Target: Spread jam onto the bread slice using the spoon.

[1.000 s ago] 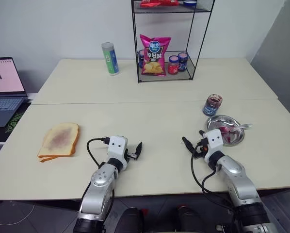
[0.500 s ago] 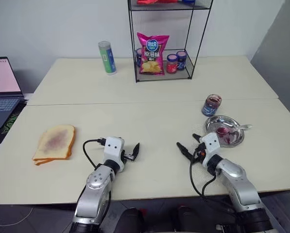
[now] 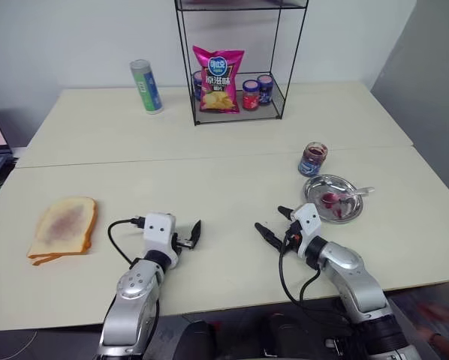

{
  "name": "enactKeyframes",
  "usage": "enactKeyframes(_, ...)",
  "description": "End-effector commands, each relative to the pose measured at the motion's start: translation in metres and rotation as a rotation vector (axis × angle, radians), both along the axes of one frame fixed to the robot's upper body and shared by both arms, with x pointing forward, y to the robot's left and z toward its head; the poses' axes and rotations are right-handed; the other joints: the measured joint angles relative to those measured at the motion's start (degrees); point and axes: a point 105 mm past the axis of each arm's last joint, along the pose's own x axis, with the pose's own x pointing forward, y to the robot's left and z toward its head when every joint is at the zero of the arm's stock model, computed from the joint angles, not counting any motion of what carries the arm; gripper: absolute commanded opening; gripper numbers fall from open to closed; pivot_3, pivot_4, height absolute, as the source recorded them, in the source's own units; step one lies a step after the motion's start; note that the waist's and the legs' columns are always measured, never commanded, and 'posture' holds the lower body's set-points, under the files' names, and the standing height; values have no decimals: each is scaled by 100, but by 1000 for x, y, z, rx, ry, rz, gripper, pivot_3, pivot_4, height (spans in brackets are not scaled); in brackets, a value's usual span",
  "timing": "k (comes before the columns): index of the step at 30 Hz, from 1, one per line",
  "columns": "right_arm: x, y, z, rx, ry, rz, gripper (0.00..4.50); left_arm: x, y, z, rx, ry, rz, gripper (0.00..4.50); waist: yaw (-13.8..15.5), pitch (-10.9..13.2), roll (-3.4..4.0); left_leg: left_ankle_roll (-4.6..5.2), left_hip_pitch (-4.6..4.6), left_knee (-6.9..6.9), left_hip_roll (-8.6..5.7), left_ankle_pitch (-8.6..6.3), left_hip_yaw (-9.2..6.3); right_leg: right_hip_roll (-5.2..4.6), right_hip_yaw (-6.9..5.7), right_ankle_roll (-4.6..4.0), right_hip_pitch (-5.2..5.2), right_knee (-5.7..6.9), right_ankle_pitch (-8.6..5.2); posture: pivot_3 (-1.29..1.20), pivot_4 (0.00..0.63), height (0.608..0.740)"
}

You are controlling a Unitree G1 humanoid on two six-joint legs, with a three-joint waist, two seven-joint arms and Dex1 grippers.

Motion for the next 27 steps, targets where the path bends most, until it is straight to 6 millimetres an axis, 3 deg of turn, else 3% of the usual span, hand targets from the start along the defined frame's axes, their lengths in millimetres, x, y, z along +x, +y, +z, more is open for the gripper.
enactKeyframes(1,0,18,21,68,37,123,4446,-3,37,37,58,-108,172,4500,-2,19,-4,0,-4,0,3,0,-4,2,-7,-2,-4,3,0,0,150,740)
enactKeyframes(5,-4,37,54,114,44,313,4446,0,83,73,80,-207,377,4500,47,93,-15,1,-23,-1,5,1,-15,8,-23,-17,-17,18,-5,0,150,740)
enactKeyframes(8,-4,53,70,107,37,423,4446,6,116,91,139,-224,427,4500,103,100,-18,-1,-28,-1,1,0,-9,9,-28,-22,-17,19,-9,0,150,740)
enactKeyframes(11,-3,61,83,122,29,467,4446,6,126,101,159,-214,400,4500,129,102,-20,-10,-33,1,-5,-5,0,8,-33,-22,-18,19,-8,0,150,740)
enactKeyframes(14,-8,65,90,124,28,520,4446,-3,122,105,55,-211,398,4500,156,103,-22,-41,-33,7,-18,-22,12,0,-31,-31,-13,17,-2,0,150,740)
enactKeyframes(19,-19,67,99,111,25,607,4446,-31,86,98,-260,-204,350,4500,156,104,-33,-58,-90,100,-8,-62,-8,-18,-26,-13,-13,9,-2,0,150,740)
enactKeyframes(24,-25,67,113,124,34,670,4446,-81,71,81,-522,-155,482,4500,131,107,-37,-41,-90,110,-10,-71,-19,-22,-30,-10,-12,20,0,0,150,740)
enactKeyframes(27,-25,66,113,130,45,679,4446,-102,77,71,-605,-137,606,4500,147,109,-41,-41,-63,107,-8,-72,-17,-12,-26,-14,-5,43,-6,0,150,740)
